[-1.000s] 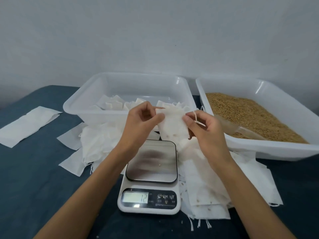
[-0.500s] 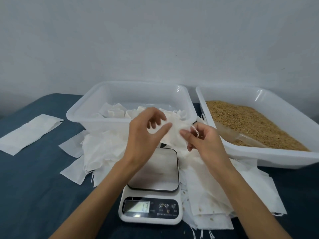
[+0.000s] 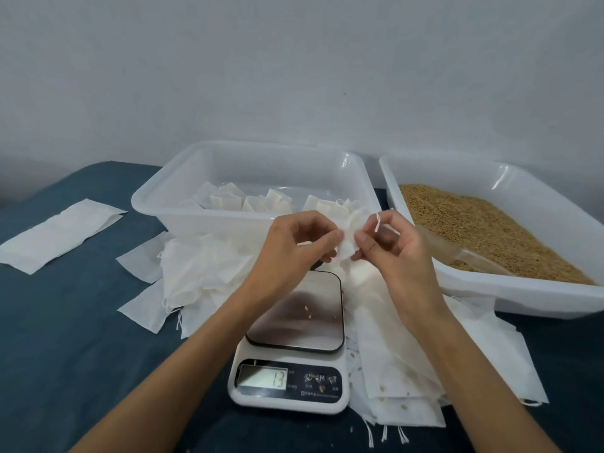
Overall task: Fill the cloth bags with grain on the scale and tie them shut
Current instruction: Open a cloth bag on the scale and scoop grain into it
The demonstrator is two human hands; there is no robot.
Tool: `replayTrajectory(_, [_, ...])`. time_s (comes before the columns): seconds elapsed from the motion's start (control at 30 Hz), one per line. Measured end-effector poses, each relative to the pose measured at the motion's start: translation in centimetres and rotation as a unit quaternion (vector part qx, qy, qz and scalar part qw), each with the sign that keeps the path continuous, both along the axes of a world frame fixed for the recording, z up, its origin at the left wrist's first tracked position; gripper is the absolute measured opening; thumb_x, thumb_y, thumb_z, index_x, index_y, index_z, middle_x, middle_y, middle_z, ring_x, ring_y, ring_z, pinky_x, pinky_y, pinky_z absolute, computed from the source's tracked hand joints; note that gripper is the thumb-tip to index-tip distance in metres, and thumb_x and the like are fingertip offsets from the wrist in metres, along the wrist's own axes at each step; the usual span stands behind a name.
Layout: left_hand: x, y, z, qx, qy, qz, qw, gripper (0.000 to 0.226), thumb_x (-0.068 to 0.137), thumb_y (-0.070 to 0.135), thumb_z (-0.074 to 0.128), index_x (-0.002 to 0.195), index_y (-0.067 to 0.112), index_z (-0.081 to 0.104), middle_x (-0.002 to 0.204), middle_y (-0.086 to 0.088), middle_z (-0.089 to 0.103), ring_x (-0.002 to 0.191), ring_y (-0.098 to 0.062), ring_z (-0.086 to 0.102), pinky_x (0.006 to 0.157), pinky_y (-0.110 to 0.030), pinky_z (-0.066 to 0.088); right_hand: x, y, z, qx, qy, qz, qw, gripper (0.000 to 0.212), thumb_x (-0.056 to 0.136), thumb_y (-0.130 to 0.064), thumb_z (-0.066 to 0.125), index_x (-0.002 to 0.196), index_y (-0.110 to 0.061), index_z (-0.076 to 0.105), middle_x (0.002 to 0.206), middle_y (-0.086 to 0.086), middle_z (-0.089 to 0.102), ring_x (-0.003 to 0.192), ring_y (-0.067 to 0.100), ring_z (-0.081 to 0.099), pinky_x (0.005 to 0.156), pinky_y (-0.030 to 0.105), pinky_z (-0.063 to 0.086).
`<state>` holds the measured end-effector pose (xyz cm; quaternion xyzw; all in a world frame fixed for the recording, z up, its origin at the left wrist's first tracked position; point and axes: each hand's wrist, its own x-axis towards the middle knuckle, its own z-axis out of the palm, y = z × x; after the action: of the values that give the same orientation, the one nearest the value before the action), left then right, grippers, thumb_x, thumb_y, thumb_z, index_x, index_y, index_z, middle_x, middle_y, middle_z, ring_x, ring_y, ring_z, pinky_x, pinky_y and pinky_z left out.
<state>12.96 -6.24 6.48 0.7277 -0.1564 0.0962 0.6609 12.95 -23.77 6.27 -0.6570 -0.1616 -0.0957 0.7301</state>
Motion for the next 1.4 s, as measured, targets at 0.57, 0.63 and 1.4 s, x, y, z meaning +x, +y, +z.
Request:
replayTrajectory(0.57, [-0.4,-0.3,0.1,-0.048,0.023,0.022,0.998,0.030,0.086,0.024,0.080,0.106,0.015,0.058,0.106,-0.012,0.063,0.095,-0.019,0.066,0.084,-0.042,0.055,-0.6,-0.1,0.4,0.018,0.052,-0.027,0.998,0.019,0.095,-0.022,0.070,0.103,-0.005,0.075,0.100,0.017,0.075,0.095,0.032,0.071,0.091,0.050,0.056])
replayTrajectory(0.63, [-0.3,-0.1,0.0,-0.112,0.092,0.002,0.989,0.041,0.090,0.014,0.079,0.122,0.017,0.054,0.115,-0.012,0.065,0.091,-0.023,0.069,0.087,-0.050,0.058,-0.2,-0.4,0.4,0.050,0.071,-0.030,0.996,0.021,0.096,-0.022,0.068,0.108,-0.006,0.074,0.107,0.021,0.073,0.102,0.038,0.070,0.092,0.053,0.056])
replayTrajectory(1.4, [-0.5,-0.4,0.4,-0.094,-0.007,0.057,0.994,0.021,0.095,-0.012,0.061,0.102,0.003,0.074,0.086,-0.003,0.068,0.075,-0.007,0.060,0.069,-0.020,0.053,-0.8,0.1,0.1,-0.106,-0.141,-0.245,0.953,0.014,0.097,-0.029,0.067,0.092,-0.016,0.070,0.081,-0.014,0.062,0.052,0.018,0.053,0.051,0.029,0.042])
